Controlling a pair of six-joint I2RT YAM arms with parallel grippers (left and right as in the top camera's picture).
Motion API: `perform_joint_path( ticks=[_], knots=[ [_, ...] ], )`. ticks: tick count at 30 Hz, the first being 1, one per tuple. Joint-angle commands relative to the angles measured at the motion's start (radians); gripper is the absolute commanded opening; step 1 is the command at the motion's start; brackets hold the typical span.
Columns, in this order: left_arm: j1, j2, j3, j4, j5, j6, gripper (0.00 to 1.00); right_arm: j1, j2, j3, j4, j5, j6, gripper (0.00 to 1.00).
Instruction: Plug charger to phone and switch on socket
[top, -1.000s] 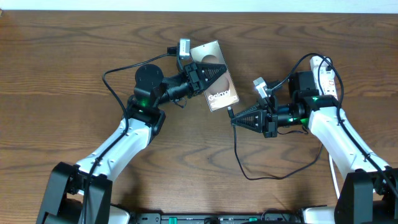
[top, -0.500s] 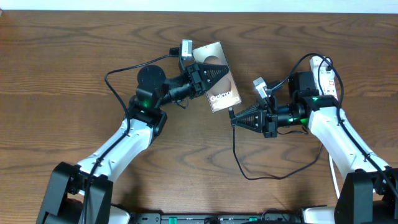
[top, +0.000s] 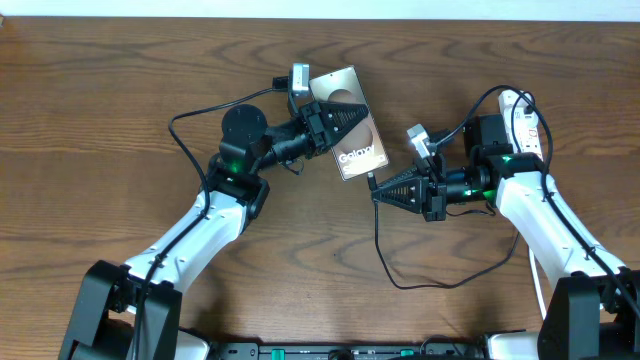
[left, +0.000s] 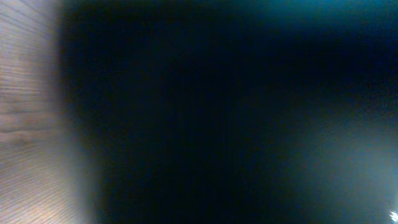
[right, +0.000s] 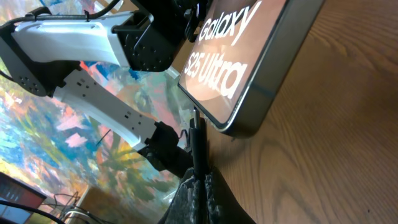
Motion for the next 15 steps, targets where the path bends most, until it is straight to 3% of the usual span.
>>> perform_joint_path(
  ticks=[1,15],
  knots=[
    [-0.006,-0.008,0.017,0.017,-0.01,0.026,0.07,-0.003,-0.014,-0.003,0.001,-0.029,0.005,0.01],
    [-0.006,-0.008,0.017,0.018,-0.013,-0.009,0.08,-0.003,-0.014,-0.003,0.004,-0.029,0.005,0.01]
  ],
)
